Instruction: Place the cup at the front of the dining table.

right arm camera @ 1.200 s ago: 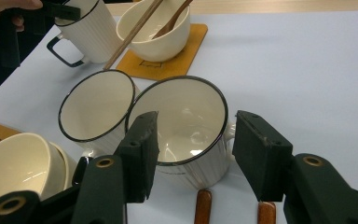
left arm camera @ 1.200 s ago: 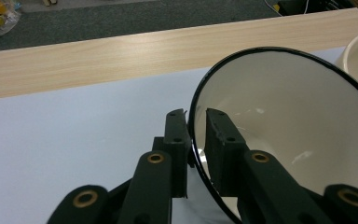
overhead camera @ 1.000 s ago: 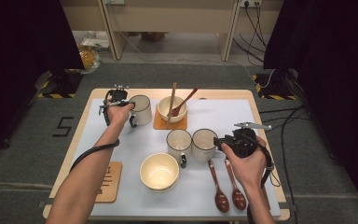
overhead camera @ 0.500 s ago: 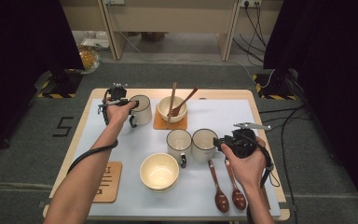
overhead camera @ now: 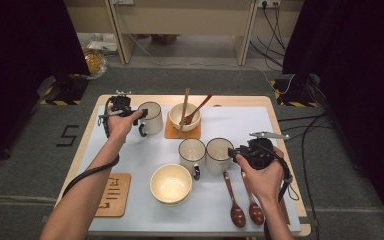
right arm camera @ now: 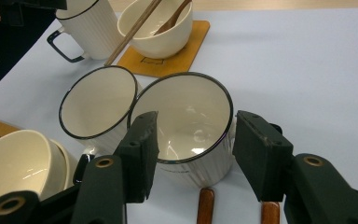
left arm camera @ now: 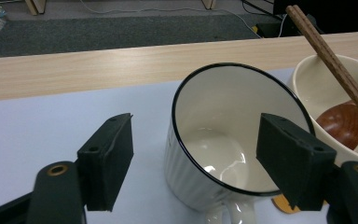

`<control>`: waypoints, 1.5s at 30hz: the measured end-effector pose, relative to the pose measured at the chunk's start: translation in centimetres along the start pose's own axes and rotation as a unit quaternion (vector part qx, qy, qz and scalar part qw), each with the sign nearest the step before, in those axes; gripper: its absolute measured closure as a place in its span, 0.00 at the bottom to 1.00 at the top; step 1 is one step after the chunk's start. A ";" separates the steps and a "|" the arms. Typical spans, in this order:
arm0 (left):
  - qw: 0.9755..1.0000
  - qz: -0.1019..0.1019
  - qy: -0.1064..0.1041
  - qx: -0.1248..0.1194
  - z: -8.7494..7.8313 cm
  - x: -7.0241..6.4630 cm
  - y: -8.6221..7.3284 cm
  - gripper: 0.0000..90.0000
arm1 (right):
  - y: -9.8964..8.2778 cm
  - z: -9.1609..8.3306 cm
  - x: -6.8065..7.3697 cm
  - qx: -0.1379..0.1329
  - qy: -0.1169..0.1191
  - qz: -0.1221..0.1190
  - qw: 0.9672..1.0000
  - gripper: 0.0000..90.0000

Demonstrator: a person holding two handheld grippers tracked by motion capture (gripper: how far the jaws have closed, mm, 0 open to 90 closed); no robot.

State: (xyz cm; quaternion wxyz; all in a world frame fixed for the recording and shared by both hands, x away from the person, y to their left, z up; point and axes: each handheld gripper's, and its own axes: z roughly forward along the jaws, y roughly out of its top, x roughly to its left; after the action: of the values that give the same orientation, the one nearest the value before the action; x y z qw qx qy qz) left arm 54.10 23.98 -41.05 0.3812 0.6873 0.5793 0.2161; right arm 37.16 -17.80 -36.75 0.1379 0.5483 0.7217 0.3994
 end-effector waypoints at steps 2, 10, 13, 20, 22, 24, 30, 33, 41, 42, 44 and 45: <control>1.000 -0.001 -0.002 -0.002 -0.4 0.0 -0.1 0.28 | 0.0 0.0 0.0 0.001 0.000 -0.001 1.000 0.55; 1.000 0.005 -0.013 -0.011 -2.2 -0.6 -0.2 0.28 | -0.1 0.1 0.1 0.003 -0.001 -0.001 1.000 0.55; 1.000 0.009 -0.015 -0.018 -2.8 -0.8 -0.3 0.27 | -0.1 0.1 0.1 0.003 -0.001 -0.001 1.000 0.55; 0.999 0.014 -0.018 -0.027 -4.3 -1.0 -0.6 0.27 | -0.1 0.0 0.2 0.002 -0.001 -0.001 1.000 0.55; 0.999 0.014 -0.017 -0.027 -4.6 -0.9 -0.7 0.27 | -0.1 0.0 0.2 0.002 -0.001 -0.002 1.000 0.55; 0.999 0.015 -0.018 -0.026 -4.8 -0.9 -0.9 0.27 | 0.0 0.0 0.2 0.001 -0.001 -0.002 1.000 0.55; 0.999 0.013 -0.027 -0.024 -5.2 -0.8 -1.7 0.27 | 0.0 0.0 0.2 0.001 -0.001 -0.002 1.000 0.55; 0.999 0.012 -0.029 -0.027 -5.5 -0.7 -2.1 0.27 | 0.0 -0.1 0.2 0.001 -0.001 -0.001 1.000 0.55; 0.999 0.015 -0.038 -0.024 -6.3 -0.5 -3.4 0.26 | 0.0 0.0 0.3 0.001 0.000 -0.001 1.000 0.55; 0.999 0.017 -0.036 -0.024 -6.4 -0.4 -3.6 0.27 | 0.0 0.0 0.3 0.001 -0.001 -0.001 1.000 0.55; 0.999 0.015 -0.035 -0.024 -6.6 -0.2 -3.8 0.27 | 0.0 0.0 0.3 0.001 -0.001 -0.002 1.000 0.55; 0.999 0.017 -0.033 -0.024 -6.7 -0.1 -3.9 0.27 | 0.0 0.0 0.3 0.001 -0.001 -0.002 1.000 0.55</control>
State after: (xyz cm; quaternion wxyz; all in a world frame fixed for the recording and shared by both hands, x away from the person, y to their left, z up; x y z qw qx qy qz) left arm 46.69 25.82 -39.94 0.4127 0.6948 0.5489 0.2134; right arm 37.00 -17.53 -36.66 0.1385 0.5476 0.7228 0.3981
